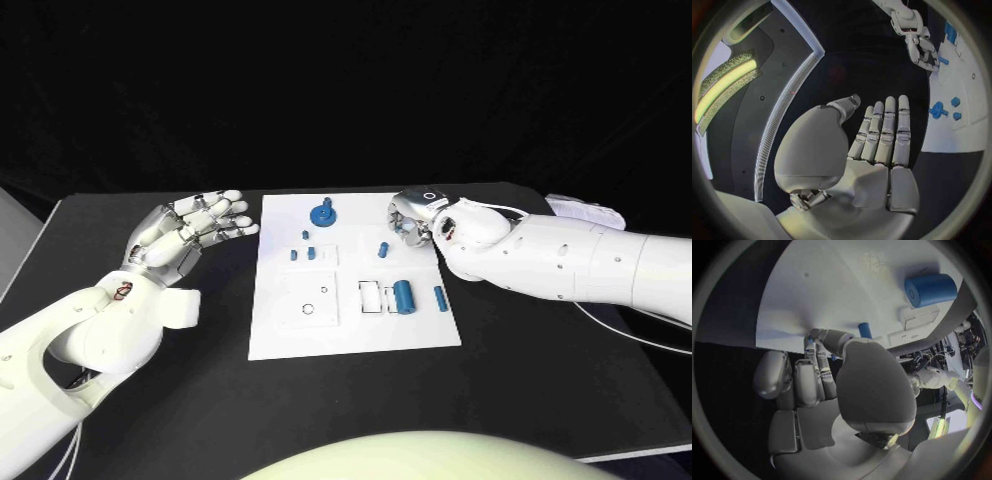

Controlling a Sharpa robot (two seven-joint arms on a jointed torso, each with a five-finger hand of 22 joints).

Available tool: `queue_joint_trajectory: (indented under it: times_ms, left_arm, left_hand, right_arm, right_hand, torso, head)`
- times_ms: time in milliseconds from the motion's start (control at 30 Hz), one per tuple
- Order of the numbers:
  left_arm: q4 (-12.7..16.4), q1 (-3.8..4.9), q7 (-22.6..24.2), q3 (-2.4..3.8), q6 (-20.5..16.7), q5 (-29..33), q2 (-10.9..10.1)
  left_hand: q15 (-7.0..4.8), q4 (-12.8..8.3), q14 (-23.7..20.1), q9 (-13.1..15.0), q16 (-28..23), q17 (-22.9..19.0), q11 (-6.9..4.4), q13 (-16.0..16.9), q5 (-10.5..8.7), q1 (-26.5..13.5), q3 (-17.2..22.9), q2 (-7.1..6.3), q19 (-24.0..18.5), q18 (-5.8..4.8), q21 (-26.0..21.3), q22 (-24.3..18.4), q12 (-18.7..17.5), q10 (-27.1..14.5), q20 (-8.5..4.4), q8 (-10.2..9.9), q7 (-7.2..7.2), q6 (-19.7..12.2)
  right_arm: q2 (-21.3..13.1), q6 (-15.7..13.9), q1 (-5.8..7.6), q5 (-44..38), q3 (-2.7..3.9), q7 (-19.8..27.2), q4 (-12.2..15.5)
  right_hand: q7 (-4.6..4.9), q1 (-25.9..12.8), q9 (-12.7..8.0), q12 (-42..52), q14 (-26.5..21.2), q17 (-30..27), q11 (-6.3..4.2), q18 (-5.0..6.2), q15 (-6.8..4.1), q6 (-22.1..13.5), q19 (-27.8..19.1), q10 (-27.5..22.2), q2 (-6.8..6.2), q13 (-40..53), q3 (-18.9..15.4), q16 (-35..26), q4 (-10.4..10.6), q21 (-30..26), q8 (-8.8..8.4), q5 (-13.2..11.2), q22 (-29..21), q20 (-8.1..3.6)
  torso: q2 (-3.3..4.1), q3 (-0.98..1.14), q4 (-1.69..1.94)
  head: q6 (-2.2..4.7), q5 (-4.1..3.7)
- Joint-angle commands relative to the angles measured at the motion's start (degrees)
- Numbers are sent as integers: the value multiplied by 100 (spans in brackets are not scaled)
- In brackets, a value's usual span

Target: Assemble the parts on the task board

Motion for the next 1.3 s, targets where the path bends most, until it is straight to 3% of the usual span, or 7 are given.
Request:
queue_joint_trajectory:
  times_ms: [33,500,733,933,1000,1133,1300]
  left_arm:
    - [1,-7,30,4,50,14,14]
    - [-15,-8,25,3,51,14,7]
    - [-28,-8,23,3,48,13,-4]
    - [-29,-8,12,3,55,13,-3]
    - [-26,-8,4,3,61,13,1]
    - [-15,-8,1,3,67,11,11]
    - [-6,-8,7,4,66,1,29]
  left_hand:
    - [16,10,41,-7,-26,6,39,8,-19,28,-9,28,47,77,-18,-5,-4,4,2,31,87,7]
    - [16,10,41,-7,-26,6,39,8,-19,28,-9,28,47,77,-18,-5,-4,4,2,31,87,7]
    - [16,10,41,-7,-26,6,39,8,-19,28,-9,28,47,77,-18,-5,-4,4,2,31,87,7]
    - [16,10,41,-7,-26,6,39,8,-19,28,-9,28,47,77,-18,-5,-4,4,2,31,87,7]
    - [15,10,46,-13,-41,27,39,9,-20,34,-19,30,65,75,-32,-16,-2,-2,-3,42,87,-1]
    - [15,10,46,-14,-43,29,40,9,-20,33,-21,29,65,74,-34,-17,-2,-3,-3,43,88,-2]
    - [15,10,46,-14,-43,29,40,9,-20,33,-21,29,65,74,-34,-17,-2,-3,-3,43,88,-2]
  right_arm:
    - [-45,-163,8,-52,11,-118,39]
    - [-246,-111,110,44,62,-169,328]
    - [-456,-32,225,99,79,-226,770]
    - [-466,33,261,98,83,-253,1325]
    - [-430,76,259,68,82,-267,1512]
    - [-338,154,241,5,74,-288,1864]
    - [-191,240,214,-51,45,-276,2155]
  right_hand:
    - [2,23,9,97,219,7,-307,-88,-29,56,6,417,72,180,3,25,-40,40,10,41,20,-58]
    - [1,21,11,96,220,11,-308,-89,-31,60,7,422,70,182,4,29,-43,45,12,41,26,-60]
    - [-1,18,12,95,221,17,-310,-90,-32,64,8,426,67,185,6,34,-47,48,13,40,31,-62]
    - [-4,16,14,94,222,17,-311,-90,-34,68,9,429,64,187,8,36,-52,52,14,39,36,-64]
    - [-4,16,14,94,222,17,-311,-90,-34,68,9,429,64,187,8,36,-52,52,14,39,36,-64]
    - [-4,16,14,92,219,2,-312,-87,-34,69,4,429,64,187,10,27,-54,41,14,40,22,-66]
    - [-4,14,15,89,217,-9,-312,-84,-35,69,0,428,63,188,13,20,-56,33,13,41,12,-68]
  torso:
    - [-3,-4,2]
    - [-5,-10,0]
    - [-3,-8,-7]
    - [4,0,-11]
    - [1,-1,-9]
    - [-6,-18,19]
    - [-12,-33,24]
  head:
    - [6,-1]
    - [18,1]
    - [25,29]
    - [39,88]
    - [32,155]
    - [21,223]
    - [-1,333]
